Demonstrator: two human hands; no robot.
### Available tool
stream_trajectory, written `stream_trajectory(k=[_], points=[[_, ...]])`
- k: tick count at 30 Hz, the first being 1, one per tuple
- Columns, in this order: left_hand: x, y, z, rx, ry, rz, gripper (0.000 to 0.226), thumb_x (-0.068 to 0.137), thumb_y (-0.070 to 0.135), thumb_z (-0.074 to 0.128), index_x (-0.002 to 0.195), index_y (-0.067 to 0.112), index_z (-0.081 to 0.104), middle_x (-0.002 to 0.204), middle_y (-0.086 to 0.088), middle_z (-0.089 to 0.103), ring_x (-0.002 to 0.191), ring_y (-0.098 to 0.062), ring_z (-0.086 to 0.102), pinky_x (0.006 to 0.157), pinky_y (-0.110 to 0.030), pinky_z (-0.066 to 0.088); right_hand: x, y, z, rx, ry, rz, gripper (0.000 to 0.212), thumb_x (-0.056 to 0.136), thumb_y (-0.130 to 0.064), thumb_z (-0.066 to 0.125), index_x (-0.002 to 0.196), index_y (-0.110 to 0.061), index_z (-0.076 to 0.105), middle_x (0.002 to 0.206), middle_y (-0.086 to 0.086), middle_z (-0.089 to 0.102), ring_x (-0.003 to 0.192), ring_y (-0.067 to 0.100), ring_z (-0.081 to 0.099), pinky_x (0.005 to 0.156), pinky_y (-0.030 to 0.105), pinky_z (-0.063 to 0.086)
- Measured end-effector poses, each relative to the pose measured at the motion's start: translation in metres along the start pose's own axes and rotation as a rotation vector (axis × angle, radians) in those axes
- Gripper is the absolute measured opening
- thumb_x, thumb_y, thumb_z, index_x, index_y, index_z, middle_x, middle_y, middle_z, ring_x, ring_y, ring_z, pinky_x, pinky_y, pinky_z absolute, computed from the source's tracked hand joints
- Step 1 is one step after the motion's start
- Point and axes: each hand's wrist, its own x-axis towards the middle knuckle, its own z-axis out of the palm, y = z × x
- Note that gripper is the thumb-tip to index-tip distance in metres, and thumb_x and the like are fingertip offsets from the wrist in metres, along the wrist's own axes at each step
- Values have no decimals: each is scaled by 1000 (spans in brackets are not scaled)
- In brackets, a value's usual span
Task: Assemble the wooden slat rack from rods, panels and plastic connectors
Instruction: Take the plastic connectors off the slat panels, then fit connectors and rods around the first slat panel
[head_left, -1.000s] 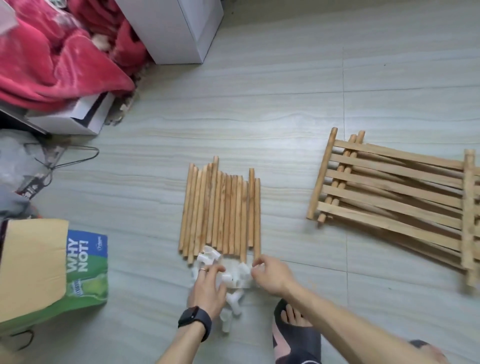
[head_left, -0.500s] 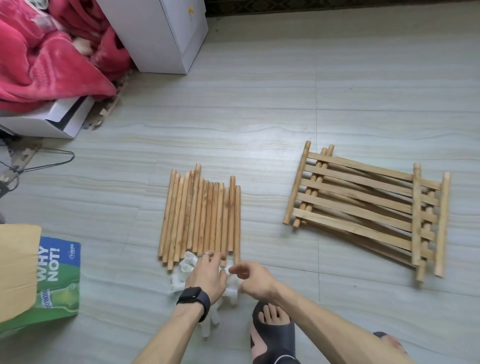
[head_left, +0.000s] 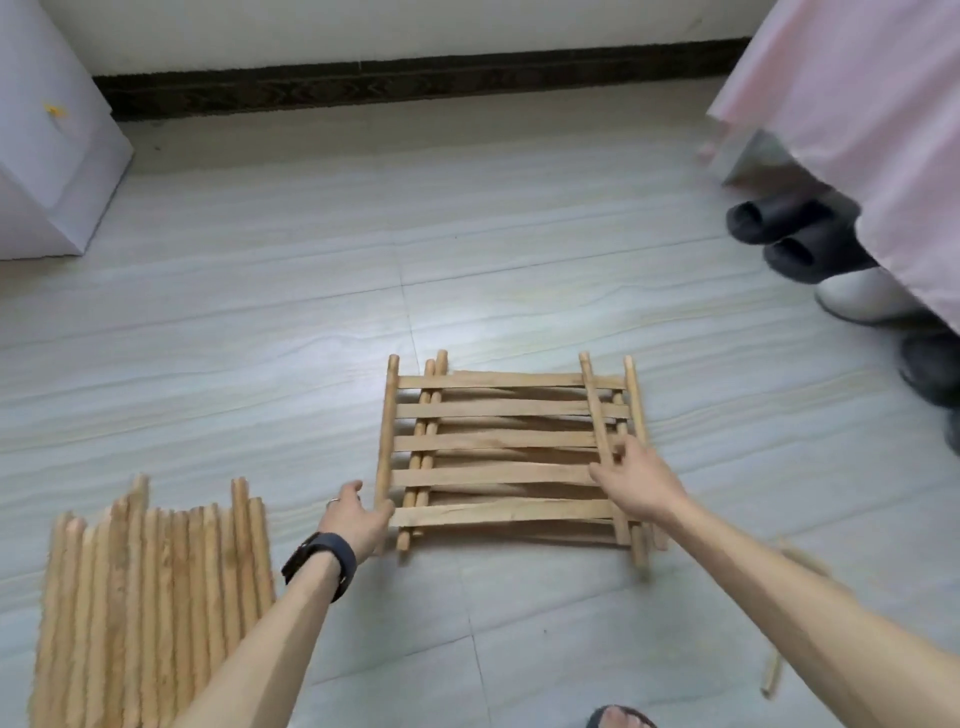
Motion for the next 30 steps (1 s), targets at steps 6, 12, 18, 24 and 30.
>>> stream_trajectory(k=[6,12,18,24,30], points=[[28,17,28,-192,12,25,26,95,24,61,121,24,58,95,5,66,95,-24,63,81,-35,48,16,46,32,256,164,216,108,81,-72,66,154,-3,26,158,18,28,147,36,22,120,41,20],[24,46,61,-300,-72,86,50,91,22,69,132,38,45,108,14,62,95,-13,60,77,-26,43,32,65,42,322,68,384,98,86,-60,68,152,-5,19,153,23,32,141,41,34,115,42,29],[13,80,100,-111,-233,106,82,88,22,72,155,25,26,146,0,48,119,-19,51,97,-32,41,14,142,41,323,185,465,63,105,-52,33,143,-2,30,148,29,42,133,46,45,106,47,37],[-23,140,183,121,-409,210,81,86,14,61,154,35,23,123,3,60,99,-23,64,74,-31,55,-11,237,9,306,337,641,64,108,-42,35,154,1,22,152,34,31,135,51,40,111,50,32],[-61,165,256,153,-394,236,41,89,12,54,127,25,49,105,-1,65,88,-25,66,80,-42,59,-43,305,-3,254,459,820,51,106,-36,43,143,-1,43,141,31,35,127,49,38,111,48,30]])
